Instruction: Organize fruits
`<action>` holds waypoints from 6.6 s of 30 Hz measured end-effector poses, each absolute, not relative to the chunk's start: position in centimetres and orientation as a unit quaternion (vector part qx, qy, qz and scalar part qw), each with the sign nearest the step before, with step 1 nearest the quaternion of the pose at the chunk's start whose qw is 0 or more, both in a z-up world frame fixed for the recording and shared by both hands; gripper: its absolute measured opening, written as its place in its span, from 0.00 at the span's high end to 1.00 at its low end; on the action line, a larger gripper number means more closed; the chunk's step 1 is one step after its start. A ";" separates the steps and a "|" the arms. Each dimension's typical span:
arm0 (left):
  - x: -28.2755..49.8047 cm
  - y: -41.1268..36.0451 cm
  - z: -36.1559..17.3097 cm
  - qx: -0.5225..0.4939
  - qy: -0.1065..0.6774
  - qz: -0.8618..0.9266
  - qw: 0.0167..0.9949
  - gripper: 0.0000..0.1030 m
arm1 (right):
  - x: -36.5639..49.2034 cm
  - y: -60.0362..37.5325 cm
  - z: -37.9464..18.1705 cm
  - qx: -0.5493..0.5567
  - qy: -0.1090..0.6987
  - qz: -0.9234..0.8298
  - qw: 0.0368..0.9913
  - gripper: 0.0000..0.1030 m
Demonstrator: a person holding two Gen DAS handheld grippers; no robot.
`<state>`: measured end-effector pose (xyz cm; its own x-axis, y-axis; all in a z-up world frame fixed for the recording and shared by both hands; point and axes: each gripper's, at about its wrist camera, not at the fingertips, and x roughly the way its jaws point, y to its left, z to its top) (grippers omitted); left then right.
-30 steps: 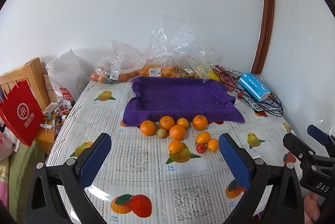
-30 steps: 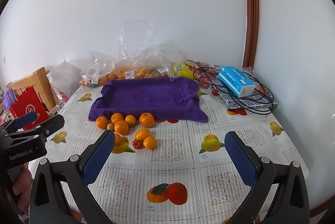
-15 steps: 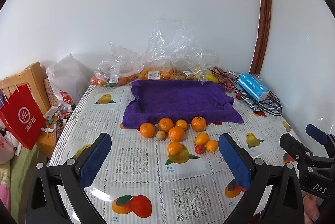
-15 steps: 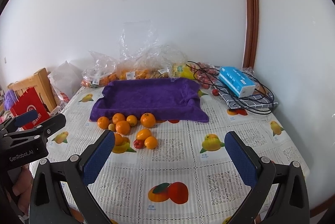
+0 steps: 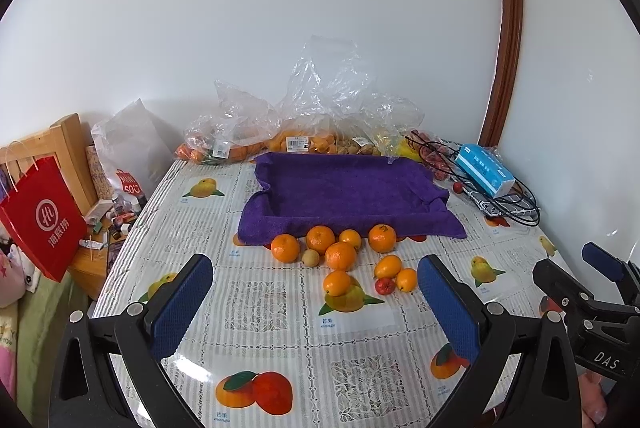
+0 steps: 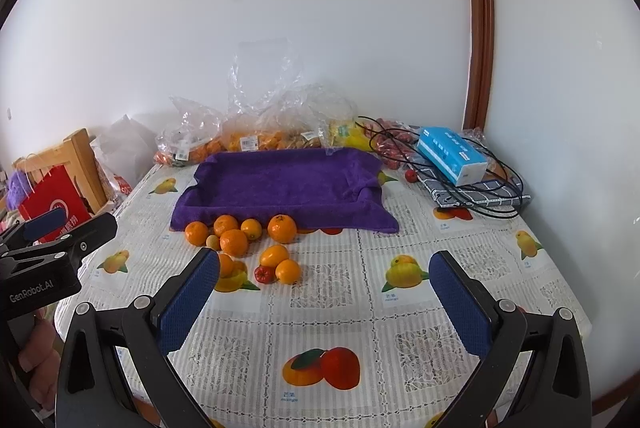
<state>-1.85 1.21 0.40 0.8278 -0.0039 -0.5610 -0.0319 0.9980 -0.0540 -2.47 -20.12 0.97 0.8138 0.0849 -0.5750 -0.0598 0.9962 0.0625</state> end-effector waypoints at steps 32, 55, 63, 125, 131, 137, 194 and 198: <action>-2.0 2.1 0.7 -0.031 0.289 0.012 0.957 0.00 | -2.0 -18.9 0.9 0.021 0.299 0.051 0.953 0.00; 1.6 3.6 -1.4 -0.033 0.312 0.023 0.949 0.00 | 1.1 -17.9 -0.6 -0.009 0.294 0.036 0.955 0.00; 4.5 4.8 -3.3 -0.038 0.325 0.028 0.945 0.01 | 4.0 -18.3 -2.8 0.016 0.306 0.056 0.950 0.00; 16.9 6.4 -15.1 -0.065 0.422 -0.011 0.904 0.49 | 12.8 -18.1 -15.8 -0.007 0.435 0.104 0.894 0.67; 16.9 5.3 -15.3 -0.043 0.418 -0.019 0.907 0.62 | 13.2 -18.0 -15.8 -0.007 0.433 0.103 0.896 0.69; 16.6 5.9 -15.2 -0.062 0.413 -0.019 0.908 0.62 | 13.3 -18.0 -15.9 -0.004 0.431 0.104 0.896 0.69; 26.6 6.6 -10.8 -0.111 0.366 -0.022 0.924 0.63 | 27.5 -19.3 -11.3 0.031 0.361 0.079 0.929 0.69; 26.9 6.7 -11.1 -0.111 0.370 -0.018 0.922 0.63 | 27.6 -19.3 -11.6 0.025 0.360 0.077 0.929 0.69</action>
